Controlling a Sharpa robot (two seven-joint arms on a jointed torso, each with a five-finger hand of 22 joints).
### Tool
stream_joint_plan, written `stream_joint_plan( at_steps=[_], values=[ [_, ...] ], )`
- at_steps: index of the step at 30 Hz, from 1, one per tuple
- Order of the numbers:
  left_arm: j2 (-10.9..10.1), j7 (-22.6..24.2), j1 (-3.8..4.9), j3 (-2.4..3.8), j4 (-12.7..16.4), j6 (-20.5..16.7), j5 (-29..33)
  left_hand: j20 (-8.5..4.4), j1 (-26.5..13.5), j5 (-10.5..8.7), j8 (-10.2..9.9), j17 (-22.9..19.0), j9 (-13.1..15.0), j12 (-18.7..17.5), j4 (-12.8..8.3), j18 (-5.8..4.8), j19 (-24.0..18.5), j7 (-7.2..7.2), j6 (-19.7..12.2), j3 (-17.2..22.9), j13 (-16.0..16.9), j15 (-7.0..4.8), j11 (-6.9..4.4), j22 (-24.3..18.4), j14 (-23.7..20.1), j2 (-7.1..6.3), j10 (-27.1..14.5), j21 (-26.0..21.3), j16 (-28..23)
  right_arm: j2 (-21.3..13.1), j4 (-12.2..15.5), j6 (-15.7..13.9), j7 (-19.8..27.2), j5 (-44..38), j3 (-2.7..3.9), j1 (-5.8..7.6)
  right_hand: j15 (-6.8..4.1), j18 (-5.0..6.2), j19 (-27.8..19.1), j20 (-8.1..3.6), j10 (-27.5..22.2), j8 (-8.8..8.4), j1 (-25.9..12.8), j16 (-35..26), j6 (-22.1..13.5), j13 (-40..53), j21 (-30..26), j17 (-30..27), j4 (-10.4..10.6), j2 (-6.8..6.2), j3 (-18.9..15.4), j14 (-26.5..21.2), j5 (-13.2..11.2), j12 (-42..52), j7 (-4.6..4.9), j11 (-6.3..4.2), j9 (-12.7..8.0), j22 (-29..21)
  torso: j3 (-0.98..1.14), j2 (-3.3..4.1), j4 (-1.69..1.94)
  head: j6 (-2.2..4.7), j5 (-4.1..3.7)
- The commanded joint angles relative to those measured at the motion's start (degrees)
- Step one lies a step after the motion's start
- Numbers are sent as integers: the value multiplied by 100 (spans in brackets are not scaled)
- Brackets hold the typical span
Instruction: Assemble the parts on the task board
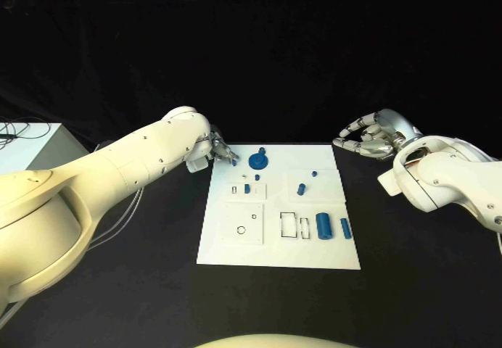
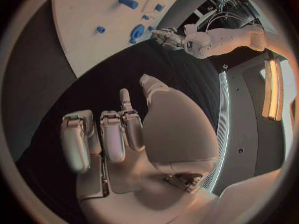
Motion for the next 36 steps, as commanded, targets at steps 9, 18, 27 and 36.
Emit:
stream_joint_plan(
  at_steps=[9, 18, 27, 36],
  values=[
    [32, 92, 11, -12, -12, 23, 350, -45, 430, -14, 209, 1273, 4, -242, -495, 33, 9, -35, -138, 1017, -312, -44, -30, -7, 507, 16, -141, 8, 27, 18, -10, 17, 23, -68, 4, 1, -30, -20, 569, -56, -42, 29, -71, -27, -23, 792, -14, 1219, 11, 0, 40, 542, 36, -14, 0, -3, 25, 1463, -1, 6, -3, 5, 2],
    [44, 95, 11, -75, -65, 106, 412, -49, 407, -9, 316, 1300, 37, -255, -743, 30, 18, -37, -182, 1418, -343, -49, -37, 16, 518, -5, -115, 16, 45, 26, -14, 21, 23, -68, 4, 1, -30, -20, 569, -56, -42, 29, -71, -27, -23, 792, -14, 1219, 11, 0, 40, 542, 36, -14, 0, -3, 25, 1463, 3, 9, -10, -1, 9],
    [14, 125, 10, -98, -38, 77, 518, -43, 124, 361, 620, 1329, 192, -264, -1359, 23, 40, 4, -237, 2376, -382, -36, -16, 72, 531, -78, -50, 46, 65, 27, -16, 21, 25, -67, 4, 1, -30, -20, 569, -56, -42, 29, -71, -27, -23, 792, -14, 1219, 11, 0, 40, 542, 36, -14, 0, -3, 25, 1463, 5, 4, -3, -10, 14],
    [-182, 141, 10, -101, 246, -193, 1023, -91, -312, 1591, 873, 1509, 310, -146, -1707, -16, 168, -83, -45, 2694, -222, -110, -101, 266, 607, -252, 229, 163, 173, 18, -36, 27, 22, -58, 4, 0, -31, -20, 568, -56, -40, 33, -84, -28, -22, 793, -16, 1216, 13, 3, 41, 541, 40, -14, -1, -4, 40, 1462, 2, -6, 0, 32, 22]
  ],
)
